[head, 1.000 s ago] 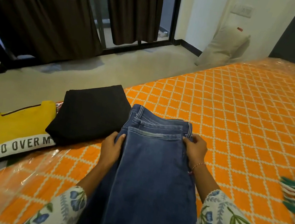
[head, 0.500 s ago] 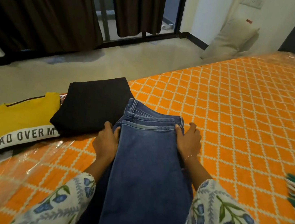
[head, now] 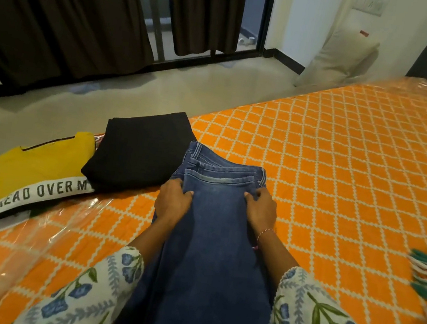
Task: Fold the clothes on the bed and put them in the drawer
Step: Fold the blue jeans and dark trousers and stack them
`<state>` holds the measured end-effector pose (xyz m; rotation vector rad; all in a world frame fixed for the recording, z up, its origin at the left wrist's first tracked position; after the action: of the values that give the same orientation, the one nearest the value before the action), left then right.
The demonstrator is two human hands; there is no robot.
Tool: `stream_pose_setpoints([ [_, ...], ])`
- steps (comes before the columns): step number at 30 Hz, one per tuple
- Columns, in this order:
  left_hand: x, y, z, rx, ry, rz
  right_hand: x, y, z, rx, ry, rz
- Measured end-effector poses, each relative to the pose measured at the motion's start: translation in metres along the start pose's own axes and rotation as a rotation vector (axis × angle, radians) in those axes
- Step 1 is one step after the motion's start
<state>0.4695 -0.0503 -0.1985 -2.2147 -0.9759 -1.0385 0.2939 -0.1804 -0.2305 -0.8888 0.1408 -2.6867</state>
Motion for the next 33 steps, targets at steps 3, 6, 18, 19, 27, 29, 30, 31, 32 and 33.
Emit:
stream_pose_setpoints([
  [3,-0.001,-0.008,-0.014,-0.069,0.171,-0.104,0.006,-0.005,0.004,0.039,-0.029,-0.091],
  [6,-0.016,-0.027,-0.030,-0.299,0.539,-0.182,-0.009,-0.022,0.019,0.304,-0.435,-0.161],
  [18,-0.064,-0.094,-0.001,-0.334,0.649,0.164,-0.051,-0.066,-0.009,0.265,-0.834,0.164],
  [19,-0.067,-0.108,0.003,-0.367,0.617,0.139,-0.053,-0.078,-0.008,0.299,-0.831,0.109],
  [27,-0.048,-0.159,0.035,-0.353,0.662,0.359,-0.020,-0.140,-0.045,0.279,-0.837,0.295],
  [29,-0.050,-0.175,0.044,-0.342,0.641,0.322,-0.018,-0.163,-0.055,0.299,-0.898,0.225],
  [30,-0.048,-0.189,0.045,-0.356,0.656,0.276,-0.019,-0.175,-0.063,0.288,-0.900,0.243],
  [31,-0.050,-0.202,0.049,-0.359,0.645,0.281,-0.021,-0.185,-0.070,0.292,-0.890,0.253],
  [32,-0.054,-0.219,0.054,-0.375,0.622,0.292,-0.023,-0.198,-0.075,0.312,-0.888,0.251],
  [33,-0.057,-0.232,0.059,-0.376,0.623,0.330,-0.023,-0.209,-0.077,0.328,-0.896,0.265],
])
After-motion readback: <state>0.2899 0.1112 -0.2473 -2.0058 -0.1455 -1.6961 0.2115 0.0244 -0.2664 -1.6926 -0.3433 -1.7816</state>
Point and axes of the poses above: each hand's wrist, its own y-axis towards the middle knuckle, its own x-axis out of the back of the hand, z = x × y, the point moved 5 cm from there along y, towards the middle knuckle, and after that the axes turned 3 degrees about z, right-handed, at the moved point
